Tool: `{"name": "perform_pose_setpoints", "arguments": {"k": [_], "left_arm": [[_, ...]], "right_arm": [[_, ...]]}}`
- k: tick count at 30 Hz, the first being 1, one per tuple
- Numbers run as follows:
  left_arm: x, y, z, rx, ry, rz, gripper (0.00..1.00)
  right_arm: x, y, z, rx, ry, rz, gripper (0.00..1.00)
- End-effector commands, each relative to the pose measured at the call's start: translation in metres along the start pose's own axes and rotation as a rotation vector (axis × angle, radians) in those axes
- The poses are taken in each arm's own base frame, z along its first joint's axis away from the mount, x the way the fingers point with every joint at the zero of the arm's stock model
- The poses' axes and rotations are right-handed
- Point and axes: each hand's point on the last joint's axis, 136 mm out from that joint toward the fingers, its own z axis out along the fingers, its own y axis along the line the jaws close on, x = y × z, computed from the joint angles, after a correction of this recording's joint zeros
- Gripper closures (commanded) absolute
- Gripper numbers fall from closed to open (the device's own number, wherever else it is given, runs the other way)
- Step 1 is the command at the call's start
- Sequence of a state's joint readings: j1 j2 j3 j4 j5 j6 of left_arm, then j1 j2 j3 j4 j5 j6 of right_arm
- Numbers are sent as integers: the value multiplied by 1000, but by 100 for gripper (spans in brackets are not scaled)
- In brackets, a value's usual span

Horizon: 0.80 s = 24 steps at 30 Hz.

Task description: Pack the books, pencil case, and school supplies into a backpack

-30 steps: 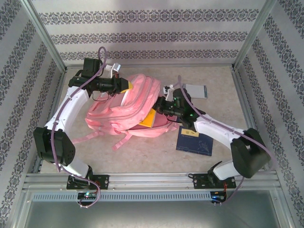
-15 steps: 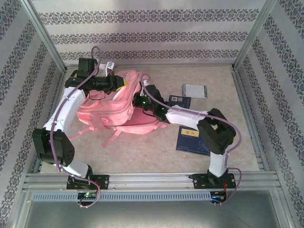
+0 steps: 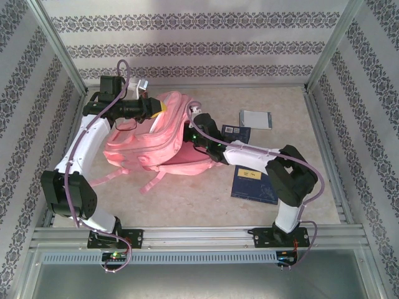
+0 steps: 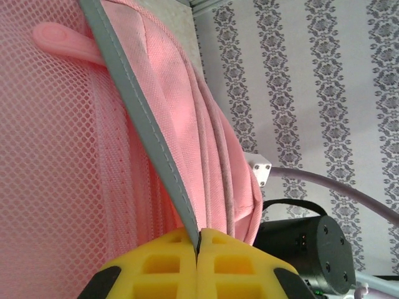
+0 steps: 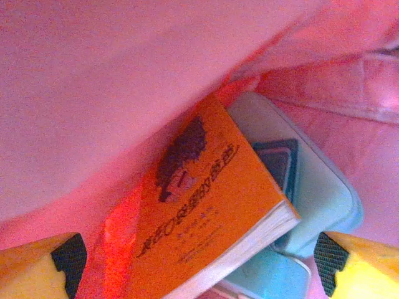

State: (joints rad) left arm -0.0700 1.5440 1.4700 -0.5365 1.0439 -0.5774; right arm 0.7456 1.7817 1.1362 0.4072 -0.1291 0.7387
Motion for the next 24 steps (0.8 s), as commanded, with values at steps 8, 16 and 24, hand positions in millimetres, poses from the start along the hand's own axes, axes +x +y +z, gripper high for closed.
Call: {"name": "perform_pose_setpoints", "arguments": {"k": [8,16,24], "left_arm": [[-1,-28,-15,62,-33,124,100],[8,-2,-16,-63,-35,123,100],[22,43,-21,-425,0,229,100]], "right_arm": [[-37,-1,-68,-10,-89,-56,6],[-32,-12,-106,-20,-114,-44,9],[-34,-50,-155,212,-152,-3,16]]}}
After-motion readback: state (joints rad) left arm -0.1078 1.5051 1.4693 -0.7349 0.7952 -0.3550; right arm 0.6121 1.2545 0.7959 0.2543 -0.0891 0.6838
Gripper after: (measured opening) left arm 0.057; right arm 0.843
